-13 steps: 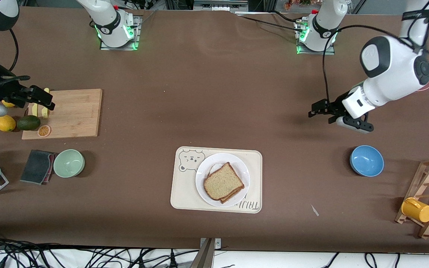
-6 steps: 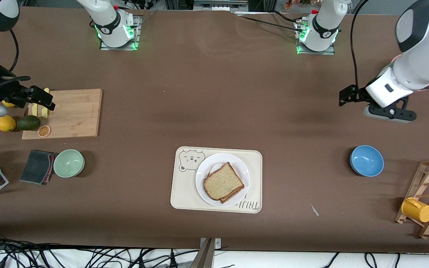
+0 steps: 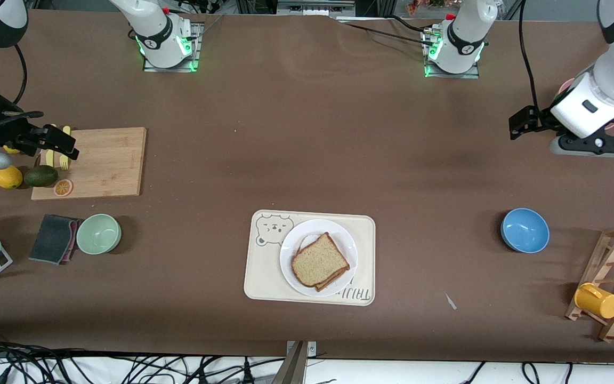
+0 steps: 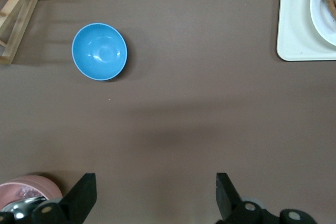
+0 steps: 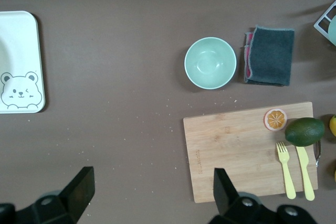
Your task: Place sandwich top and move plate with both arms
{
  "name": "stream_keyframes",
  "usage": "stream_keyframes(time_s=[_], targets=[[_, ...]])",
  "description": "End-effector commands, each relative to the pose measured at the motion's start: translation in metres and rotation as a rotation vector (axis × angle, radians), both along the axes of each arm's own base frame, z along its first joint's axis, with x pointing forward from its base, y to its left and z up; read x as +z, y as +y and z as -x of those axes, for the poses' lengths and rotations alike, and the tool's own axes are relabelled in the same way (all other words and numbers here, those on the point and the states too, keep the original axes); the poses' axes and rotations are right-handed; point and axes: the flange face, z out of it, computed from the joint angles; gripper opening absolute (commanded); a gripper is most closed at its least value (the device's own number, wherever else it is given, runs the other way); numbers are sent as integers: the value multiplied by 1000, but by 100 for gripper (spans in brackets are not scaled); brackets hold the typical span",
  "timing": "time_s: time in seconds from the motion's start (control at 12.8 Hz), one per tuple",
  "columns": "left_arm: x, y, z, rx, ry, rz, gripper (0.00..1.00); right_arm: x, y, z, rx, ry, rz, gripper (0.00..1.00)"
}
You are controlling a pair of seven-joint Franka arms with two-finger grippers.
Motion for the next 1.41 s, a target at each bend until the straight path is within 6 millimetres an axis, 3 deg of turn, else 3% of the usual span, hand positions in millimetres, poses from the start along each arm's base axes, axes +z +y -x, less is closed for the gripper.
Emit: stream_keyframes(time_s=[0.0,0.23,0.39,0.63,1.33], targets=[[18,13,-12,41,-2,-35,100,1,-3,-5,6,-6,-26,100],[25,25,-13,65,3,-34,100,1,-2,-4,9,4,-25,100],[41,24,-12,68,4,-35,100,1,0,-3,12,7,-22,100],[49,20,-13,63,2,-33,100,3,-1,-1,15,13,-19,100],[49,24,-10,61,3,-21,100,2,-1,2,-3,38,-25,100]])
